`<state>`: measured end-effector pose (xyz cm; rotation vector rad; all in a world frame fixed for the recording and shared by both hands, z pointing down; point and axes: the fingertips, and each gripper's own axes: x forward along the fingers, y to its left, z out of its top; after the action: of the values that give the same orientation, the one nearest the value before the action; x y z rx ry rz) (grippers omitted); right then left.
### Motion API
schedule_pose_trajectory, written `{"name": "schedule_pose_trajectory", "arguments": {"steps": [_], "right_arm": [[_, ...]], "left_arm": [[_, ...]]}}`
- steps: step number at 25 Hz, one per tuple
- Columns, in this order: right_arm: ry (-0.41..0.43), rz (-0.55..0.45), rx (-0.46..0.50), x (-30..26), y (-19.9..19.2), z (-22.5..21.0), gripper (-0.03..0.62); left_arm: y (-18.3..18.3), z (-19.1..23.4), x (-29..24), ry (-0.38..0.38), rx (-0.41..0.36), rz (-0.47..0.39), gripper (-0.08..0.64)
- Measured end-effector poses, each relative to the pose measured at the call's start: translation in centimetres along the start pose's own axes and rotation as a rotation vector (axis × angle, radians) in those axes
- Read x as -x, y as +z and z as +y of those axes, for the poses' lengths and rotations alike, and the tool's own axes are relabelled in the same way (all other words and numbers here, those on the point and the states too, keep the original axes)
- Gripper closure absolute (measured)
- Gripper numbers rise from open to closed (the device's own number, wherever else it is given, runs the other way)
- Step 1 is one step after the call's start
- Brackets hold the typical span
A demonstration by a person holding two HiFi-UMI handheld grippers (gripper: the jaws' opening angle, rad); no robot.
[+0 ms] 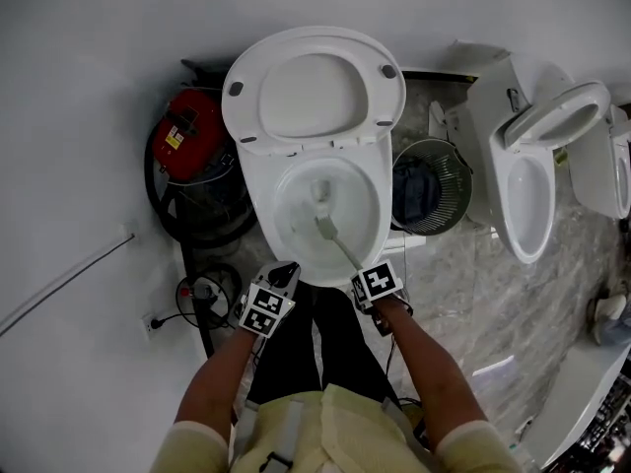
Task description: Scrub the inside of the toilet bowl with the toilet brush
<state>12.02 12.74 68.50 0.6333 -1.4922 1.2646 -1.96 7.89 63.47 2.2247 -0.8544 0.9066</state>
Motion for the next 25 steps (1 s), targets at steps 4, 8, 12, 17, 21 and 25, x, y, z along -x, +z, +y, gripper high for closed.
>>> {"name": "schedule_pose_trajectory", "arguments": {"steps": [4, 8, 12, 17, 21, 25], "right_arm": [[-0.019, 0.008, -0.021, -1.5, 0.1, 0.4, 0.561], [-0.011, 0.028, -0.033, -2.9, 0.0, 1.3, 0.562], [0.012, 0.018, -0.033, -3.6, 0.6, 2.5, 0.563], [0.062, -0.006, -0.067, -4.0, 2.3, 3.7, 0.563], [0.083, -0.022, -0.08, -4.0, 3.7, 4.1, 0.563], [0.09, -0.033, -0.076, -4.1, 5.4, 4.4, 0.563]], "left_arm": [[0.4, 1.2, -0.8, -0.007, 0.046, -0.027, 0.548], [0.1, 2.2, -1.9, 0.012, 0.115, -0.034, 0.548], [-1.0, 3.0, -2.3, 0.029, 0.173, -0.021, 0.547], [-1.8, 3.9, -2.3, 0.032, 0.205, -0.014, 0.548], [-2.0, 4.8, -2.2, 0.045, 0.221, -0.016, 0.548], [-1.8, 6.0, -2.0, 0.063, 0.239, -0.035, 0.548]]}}
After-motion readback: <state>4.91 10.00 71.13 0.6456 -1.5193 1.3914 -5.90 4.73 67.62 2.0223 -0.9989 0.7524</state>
